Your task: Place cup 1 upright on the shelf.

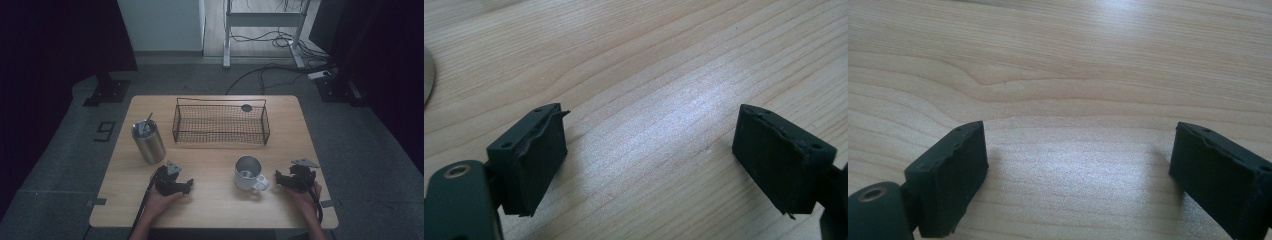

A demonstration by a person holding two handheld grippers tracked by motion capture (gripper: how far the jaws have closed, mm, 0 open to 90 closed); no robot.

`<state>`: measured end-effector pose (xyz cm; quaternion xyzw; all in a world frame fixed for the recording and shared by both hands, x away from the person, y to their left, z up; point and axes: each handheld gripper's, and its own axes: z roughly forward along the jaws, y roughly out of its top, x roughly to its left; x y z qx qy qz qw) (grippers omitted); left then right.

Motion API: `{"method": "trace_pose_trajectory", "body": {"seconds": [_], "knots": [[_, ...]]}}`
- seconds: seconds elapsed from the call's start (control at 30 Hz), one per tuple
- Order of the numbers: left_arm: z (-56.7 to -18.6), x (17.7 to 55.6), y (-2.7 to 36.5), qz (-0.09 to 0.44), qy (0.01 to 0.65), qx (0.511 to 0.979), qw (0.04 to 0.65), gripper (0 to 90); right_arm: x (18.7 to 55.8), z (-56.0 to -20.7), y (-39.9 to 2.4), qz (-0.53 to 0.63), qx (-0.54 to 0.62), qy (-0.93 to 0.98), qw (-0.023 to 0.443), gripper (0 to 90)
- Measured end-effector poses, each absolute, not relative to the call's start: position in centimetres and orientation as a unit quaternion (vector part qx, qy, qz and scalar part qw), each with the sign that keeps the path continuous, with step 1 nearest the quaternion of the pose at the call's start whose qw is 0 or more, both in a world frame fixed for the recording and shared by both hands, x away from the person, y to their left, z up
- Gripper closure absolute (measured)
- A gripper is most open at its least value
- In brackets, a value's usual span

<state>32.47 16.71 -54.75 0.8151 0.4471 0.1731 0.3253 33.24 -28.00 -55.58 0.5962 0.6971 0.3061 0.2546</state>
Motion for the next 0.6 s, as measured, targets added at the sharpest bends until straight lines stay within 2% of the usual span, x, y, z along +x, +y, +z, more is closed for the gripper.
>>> {"method": "trace_pose_trajectory", "body": {"seconds": [0.5,0.6], "knots": [[-54.3,31.8,16.2,0.169,0.443,0.814,0.337,17.5,33.3,-55.6,-28.0,0.306,0.597,0.697,0.254,8.2],[-53.1,31.2,16.5,0.177,0.439,0.804,0.360,18.2,33.3,-55.6,-28.0,0.306,0.597,0.697,0.254,8.2]]}}
